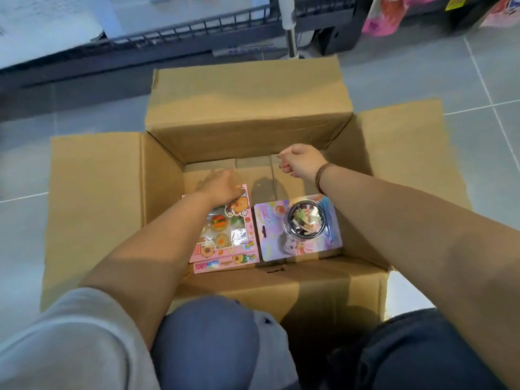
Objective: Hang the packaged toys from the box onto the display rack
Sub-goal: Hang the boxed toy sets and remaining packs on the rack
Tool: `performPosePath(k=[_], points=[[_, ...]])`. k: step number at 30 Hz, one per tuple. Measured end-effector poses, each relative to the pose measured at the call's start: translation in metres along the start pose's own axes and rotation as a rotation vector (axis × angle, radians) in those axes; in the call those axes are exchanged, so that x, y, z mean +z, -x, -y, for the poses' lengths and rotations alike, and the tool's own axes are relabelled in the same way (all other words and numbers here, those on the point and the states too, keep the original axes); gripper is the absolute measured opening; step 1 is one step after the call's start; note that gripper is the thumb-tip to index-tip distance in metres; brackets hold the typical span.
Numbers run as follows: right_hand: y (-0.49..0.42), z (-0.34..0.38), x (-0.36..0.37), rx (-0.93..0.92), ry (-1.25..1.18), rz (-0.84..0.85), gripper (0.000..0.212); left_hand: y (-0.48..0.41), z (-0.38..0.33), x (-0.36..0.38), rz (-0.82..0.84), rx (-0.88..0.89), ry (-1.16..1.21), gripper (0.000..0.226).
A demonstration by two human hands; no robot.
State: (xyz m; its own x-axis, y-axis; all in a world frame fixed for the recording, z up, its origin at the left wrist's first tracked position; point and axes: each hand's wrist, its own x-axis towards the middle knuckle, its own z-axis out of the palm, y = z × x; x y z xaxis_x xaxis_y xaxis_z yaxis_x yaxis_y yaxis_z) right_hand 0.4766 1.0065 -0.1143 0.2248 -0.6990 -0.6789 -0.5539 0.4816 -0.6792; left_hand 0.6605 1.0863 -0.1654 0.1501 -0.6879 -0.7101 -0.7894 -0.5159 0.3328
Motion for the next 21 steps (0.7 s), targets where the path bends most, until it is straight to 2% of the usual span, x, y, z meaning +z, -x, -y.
performPosePath(k=[2, 5, 8, 11, 13, 15, 16, 19, 21], points=[[-0.002, -0.006, 0.001, -0.008, -0.008, -0.023, 0.025, -0.005, 0.006, 0.005, 0.048, -0.025, -0.072, 0.064], [0.004, -0.008, -0.003, -0.069, -0.006, -0.067, 0.019, 0.0, 0.007, 0.008, 0.025, 0.002, -0.153, 0.044], [0.01, -0.008, -0.004, -0.088, -0.01, -0.064, 0.025, 0.007, 0.004, 0.002, -0.009, 0.04, -0.198, 0.051], [0.013, -0.007, 0.001, -0.093, -0.034, -0.052, 0.022, 0.015, -0.003, -0.005, 0.062, 0.098, -0.34, 0.062], [0.014, -0.006, 0.004, -0.118, -0.051, -0.067, 0.018, 0.018, -0.006, -0.006, 0.123, 0.158, -0.393, 0.051], [0.016, -0.005, 0.005, -0.143, -0.078, -0.071, 0.019, 0.025, -0.007, -0.007, 0.118, 0.202, -0.308, 0.042], [0.018, -0.003, 0.005, -0.15, -0.09, -0.066, 0.02, 0.029, -0.008, -0.009, 0.09, 0.206, -0.256, 0.045], [0.024, 0.0, 0.003, -0.154, -0.107, -0.05, 0.02, 0.04, -0.011, -0.029, -0.064, 0.22, -0.169, 0.052], [0.024, 0.003, 0.001, -0.152, -0.135, -0.057, 0.017, 0.047, -0.015, -0.048, -0.2, 0.194, -0.026, 0.05]])
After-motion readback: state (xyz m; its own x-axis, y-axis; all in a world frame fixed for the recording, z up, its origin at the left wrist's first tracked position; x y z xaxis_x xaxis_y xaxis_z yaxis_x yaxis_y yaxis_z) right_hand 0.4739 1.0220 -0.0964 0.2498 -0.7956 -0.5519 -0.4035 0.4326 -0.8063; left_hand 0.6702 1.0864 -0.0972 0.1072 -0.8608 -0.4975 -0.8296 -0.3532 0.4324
